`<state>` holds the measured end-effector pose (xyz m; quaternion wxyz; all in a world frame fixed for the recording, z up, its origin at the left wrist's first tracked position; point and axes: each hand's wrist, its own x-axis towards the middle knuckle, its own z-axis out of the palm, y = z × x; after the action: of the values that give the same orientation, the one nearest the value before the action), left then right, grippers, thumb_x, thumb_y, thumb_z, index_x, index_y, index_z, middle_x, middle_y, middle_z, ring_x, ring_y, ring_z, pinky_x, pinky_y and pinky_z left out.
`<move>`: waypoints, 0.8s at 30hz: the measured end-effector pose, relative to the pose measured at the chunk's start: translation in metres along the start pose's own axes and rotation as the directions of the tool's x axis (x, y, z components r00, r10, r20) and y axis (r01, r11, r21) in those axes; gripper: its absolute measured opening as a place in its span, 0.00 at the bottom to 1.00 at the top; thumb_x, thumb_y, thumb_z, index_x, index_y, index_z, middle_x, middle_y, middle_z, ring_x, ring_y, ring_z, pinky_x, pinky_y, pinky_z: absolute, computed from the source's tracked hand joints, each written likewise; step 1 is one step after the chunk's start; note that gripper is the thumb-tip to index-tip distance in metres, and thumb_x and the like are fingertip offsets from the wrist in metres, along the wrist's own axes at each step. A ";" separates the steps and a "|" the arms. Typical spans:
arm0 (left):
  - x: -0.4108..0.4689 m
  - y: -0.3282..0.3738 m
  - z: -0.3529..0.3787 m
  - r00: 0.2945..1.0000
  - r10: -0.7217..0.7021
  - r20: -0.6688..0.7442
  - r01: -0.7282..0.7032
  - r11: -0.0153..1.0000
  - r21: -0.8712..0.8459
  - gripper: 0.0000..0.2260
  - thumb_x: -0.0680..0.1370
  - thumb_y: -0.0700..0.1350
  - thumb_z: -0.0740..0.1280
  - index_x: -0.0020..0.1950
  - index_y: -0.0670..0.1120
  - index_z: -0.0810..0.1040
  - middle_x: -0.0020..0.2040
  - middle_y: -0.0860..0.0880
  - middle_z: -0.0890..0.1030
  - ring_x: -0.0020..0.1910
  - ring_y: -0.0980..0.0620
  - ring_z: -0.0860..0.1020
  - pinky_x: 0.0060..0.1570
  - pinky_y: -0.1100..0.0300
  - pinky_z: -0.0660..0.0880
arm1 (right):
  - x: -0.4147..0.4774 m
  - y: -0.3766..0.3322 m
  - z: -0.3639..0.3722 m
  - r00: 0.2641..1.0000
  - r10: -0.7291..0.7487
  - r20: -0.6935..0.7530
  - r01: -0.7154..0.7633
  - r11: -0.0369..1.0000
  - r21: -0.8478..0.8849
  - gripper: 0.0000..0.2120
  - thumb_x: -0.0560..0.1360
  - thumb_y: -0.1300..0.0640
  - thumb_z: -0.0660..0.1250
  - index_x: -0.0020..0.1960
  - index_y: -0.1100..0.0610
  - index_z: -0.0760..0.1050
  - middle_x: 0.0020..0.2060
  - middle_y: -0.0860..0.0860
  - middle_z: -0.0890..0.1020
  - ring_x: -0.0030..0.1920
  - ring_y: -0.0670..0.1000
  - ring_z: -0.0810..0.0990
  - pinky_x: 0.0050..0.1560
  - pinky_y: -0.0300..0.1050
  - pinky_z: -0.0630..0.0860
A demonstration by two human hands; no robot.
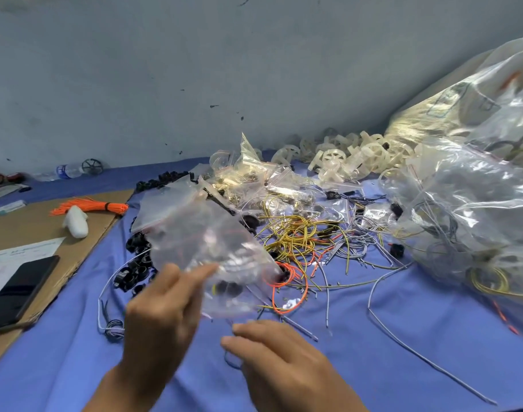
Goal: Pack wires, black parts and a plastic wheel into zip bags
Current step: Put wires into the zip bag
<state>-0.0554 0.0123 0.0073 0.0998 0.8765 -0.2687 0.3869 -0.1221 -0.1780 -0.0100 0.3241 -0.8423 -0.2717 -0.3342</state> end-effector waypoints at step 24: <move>-0.010 -0.065 0.028 0.921 -0.378 0.088 0.388 0.900 -0.199 0.18 0.77 0.51 0.57 0.62 0.56 0.79 0.37 0.50 0.84 0.34 0.40 0.81 0.28 0.53 0.75 | 0.139 0.157 0.048 0.708 0.495 0.504 -0.076 0.763 -0.642 0.12 0.78 0.52 0.64 0.57 0.57 0.78 0.51 0.56 0.81 0.54 0.60 0.78 0.51 0.49 0.75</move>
<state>-0.0072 0.0600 -0.0172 0.2608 0.9053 -0.1332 0.3077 0.0903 -0.2103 0.0082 -0.0116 -0.9934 -0.1101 -0.0302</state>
